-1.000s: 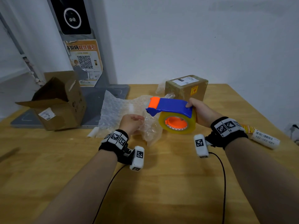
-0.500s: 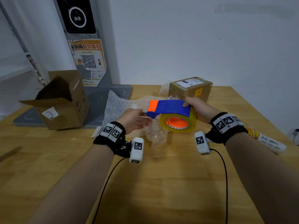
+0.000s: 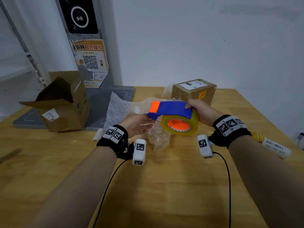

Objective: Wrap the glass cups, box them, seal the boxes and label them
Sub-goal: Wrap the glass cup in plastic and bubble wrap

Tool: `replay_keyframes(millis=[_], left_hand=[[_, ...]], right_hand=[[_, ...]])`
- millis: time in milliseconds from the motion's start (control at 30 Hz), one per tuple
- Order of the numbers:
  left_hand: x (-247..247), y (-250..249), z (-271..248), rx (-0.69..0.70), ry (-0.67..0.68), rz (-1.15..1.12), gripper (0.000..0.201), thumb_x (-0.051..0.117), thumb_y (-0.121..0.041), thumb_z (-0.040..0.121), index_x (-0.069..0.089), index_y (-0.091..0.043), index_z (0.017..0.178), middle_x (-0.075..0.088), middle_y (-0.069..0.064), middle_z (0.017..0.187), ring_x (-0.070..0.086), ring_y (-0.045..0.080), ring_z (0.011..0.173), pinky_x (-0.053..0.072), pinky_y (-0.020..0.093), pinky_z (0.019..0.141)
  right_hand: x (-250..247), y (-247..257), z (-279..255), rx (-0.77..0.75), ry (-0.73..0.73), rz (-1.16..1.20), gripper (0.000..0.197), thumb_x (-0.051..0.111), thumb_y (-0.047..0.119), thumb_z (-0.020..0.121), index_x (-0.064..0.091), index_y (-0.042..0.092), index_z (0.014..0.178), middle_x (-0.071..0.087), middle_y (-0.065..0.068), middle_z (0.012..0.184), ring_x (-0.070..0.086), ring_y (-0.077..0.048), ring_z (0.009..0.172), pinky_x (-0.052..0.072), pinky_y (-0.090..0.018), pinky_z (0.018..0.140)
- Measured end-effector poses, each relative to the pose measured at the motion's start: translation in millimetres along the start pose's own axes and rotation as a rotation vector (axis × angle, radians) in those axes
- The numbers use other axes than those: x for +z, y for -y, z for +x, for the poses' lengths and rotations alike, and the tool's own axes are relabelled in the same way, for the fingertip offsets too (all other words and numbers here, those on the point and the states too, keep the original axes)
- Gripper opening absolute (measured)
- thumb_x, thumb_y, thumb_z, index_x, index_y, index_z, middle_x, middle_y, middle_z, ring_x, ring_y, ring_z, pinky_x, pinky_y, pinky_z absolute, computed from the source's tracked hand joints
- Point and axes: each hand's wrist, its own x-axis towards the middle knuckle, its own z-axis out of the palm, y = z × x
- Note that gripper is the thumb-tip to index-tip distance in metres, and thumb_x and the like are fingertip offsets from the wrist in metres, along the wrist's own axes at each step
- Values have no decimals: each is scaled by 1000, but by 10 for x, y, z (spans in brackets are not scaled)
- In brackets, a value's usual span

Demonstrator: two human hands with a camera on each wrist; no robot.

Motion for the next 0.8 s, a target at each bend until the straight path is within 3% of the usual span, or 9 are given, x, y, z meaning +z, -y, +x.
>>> replay_keyframes(millis=[133, 300, 567, 700, 800], left_hand=[[29, 20, 36, 36, -37, 44, 26, 65, -21, 98, 74, -6, 117, 79, 4, 107, 74, 18, 100, 55, 32, 87], [66, 72, 55, 40, -74, 60, 22, 62, -16, 98, 75, -8, 114, 80, 3, 104, 73, 14, 96, 53, 31, 83], [168, 179, 101, 81, -57, 61, 23, 53, -7, 99, 76, -9, 100, 80, 3, 94, 67, 15, 86, 53, 35, 86], [229, 210, 127, 95, -50, 89, 21, 54, -5, 100, 75, -8, 99, 79, 0, 86, 65, 15, 83, 52, 32, 80], [291, 229, 150, 81, -88, 136, 19, 61, -7, 97, 75, -14, 86, 73, -4, 72, 58, 17, 80, 44, 32, 75]], right_hand=[[64, 48, 4, -24, -67, -135, 30, 68, 43, 51, 61, 18, 66, 63, -4, 70, 55, -29, 72, 41, -38, 72], [112, 111, -1, -43, -69, -280, 51, 61, 58, 55, 55, 16, 82, 49, -9, 83, 46, -25, 77, 33, -42, 78], [99, 197, -44, -24, -90, -410, 34, 62, 54, 70, 59, 20, 75, 45, -7, 85, 43, -24, 78, 31, -42, 76], [70, 232, -62, -34, -88, -431, 27, 61, 49, 75, 61, 23, 69, 46, -7, 83, 43, -24, 77, 31, -41, 74], [43, 236, -86, -36, -93, -463, 28, 61, 43, 86, 58, 19, 71, 43, -8, 83, 41, -24, 76, 29, -38, 69]])
